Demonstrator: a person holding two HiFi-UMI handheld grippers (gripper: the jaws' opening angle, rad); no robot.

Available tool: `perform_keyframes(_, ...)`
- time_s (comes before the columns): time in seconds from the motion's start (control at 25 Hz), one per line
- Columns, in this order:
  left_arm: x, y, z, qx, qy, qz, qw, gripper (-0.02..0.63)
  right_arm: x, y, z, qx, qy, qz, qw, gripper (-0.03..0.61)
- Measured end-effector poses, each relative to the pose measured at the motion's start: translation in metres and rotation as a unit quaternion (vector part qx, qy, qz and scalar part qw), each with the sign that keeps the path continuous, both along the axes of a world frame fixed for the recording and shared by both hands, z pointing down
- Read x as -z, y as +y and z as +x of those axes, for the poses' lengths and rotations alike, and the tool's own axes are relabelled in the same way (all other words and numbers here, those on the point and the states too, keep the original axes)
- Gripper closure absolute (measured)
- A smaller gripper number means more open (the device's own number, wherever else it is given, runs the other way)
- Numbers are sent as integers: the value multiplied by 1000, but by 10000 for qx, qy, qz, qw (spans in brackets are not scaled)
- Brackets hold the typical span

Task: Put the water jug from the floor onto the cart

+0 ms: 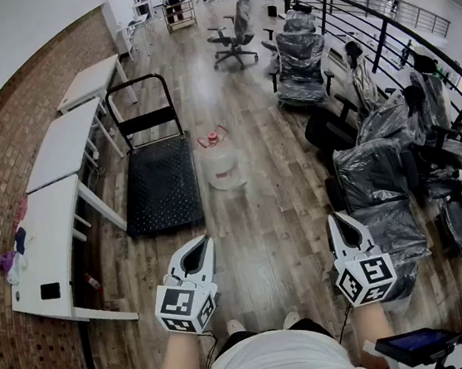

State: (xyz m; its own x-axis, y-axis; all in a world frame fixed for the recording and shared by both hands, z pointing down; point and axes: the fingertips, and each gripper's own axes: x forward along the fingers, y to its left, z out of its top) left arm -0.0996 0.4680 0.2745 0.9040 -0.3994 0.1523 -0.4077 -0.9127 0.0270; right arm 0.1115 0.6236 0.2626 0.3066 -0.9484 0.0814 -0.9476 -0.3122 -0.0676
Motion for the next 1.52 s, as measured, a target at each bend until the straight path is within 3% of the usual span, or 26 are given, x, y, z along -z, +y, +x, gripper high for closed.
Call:
perform_keyframes(0.56, -9, 35, 40, 280, -337, 11, 9990, 614, -30, 24, 58, 156, -341, -43, 9993, 576)
perform_keyframes(0.84, -20, 21, 65, 126, -426, -1, 9990, 614, -45, 13, 72, 108, -366, -172, 9991, 577)
perform_keyframes(1.12, -29, -32, 102, -63, -244, -118, 9996, 614, -46, -30, 101, -72, -204, -356, 9991, 575)
perform_keyframes(1.52, -30, -169, 118, -117, -159, -142, 9997, 614, -30, -164, 114, -60, -25, -454, 9989, 575)
